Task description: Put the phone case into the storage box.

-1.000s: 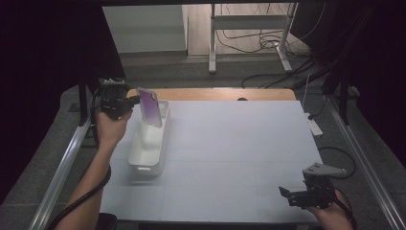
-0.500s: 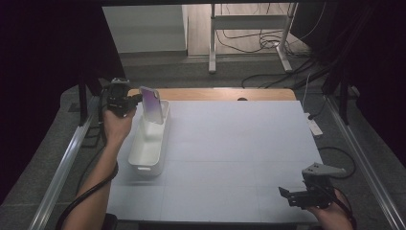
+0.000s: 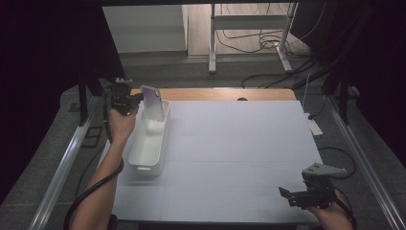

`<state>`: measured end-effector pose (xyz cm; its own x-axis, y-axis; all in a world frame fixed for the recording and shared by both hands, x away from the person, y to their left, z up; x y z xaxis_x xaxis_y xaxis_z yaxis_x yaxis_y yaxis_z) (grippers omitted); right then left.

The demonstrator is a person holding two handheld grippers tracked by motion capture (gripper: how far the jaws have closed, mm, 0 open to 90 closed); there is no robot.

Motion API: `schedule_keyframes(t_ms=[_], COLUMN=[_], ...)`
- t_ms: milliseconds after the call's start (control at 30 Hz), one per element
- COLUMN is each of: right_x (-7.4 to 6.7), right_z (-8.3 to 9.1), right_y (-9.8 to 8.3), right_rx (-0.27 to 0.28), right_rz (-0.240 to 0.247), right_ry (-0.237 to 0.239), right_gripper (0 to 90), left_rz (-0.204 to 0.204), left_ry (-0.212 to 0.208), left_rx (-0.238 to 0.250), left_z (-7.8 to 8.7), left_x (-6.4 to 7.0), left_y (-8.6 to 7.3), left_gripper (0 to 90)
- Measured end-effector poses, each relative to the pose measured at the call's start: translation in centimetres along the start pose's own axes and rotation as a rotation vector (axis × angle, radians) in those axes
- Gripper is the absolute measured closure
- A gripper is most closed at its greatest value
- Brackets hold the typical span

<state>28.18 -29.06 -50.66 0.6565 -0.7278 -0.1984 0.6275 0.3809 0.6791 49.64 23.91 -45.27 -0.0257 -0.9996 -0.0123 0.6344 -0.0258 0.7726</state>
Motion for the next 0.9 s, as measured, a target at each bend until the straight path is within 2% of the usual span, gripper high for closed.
schedule_keyframes(t_ms=[600,900], right_x=[0.0,0.0], right_z=[0.0,0.0], right_y=[0.0,0.0], right_rx=[0.002,0.003], right_rz=[-0.003,-0.001], right_ry=[0.003,0.006], right_gripper=[0.1,0.2], left_rz=[0.031,0.036], left_ry=[0.027,0.037], left_rx=[-0.008,-0.029], left_z=[-2.7,-4.0], left_x=[-0.2,0.1], left_y=[-0.2,-0.6], left_gripper=[88.4,88.4])
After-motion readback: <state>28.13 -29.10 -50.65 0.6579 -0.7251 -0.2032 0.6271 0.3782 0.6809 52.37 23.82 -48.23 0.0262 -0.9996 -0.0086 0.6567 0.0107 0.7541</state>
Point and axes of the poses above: each handheld gripper's, and its own axes: z roughly backward along the jaws, y roughly out of its top, x roughly to its right, the point moved 7 cm from there along -z, roughly forward along the jaws, and after that the axes turned 13 degrees about y, right-handed, at the moved point
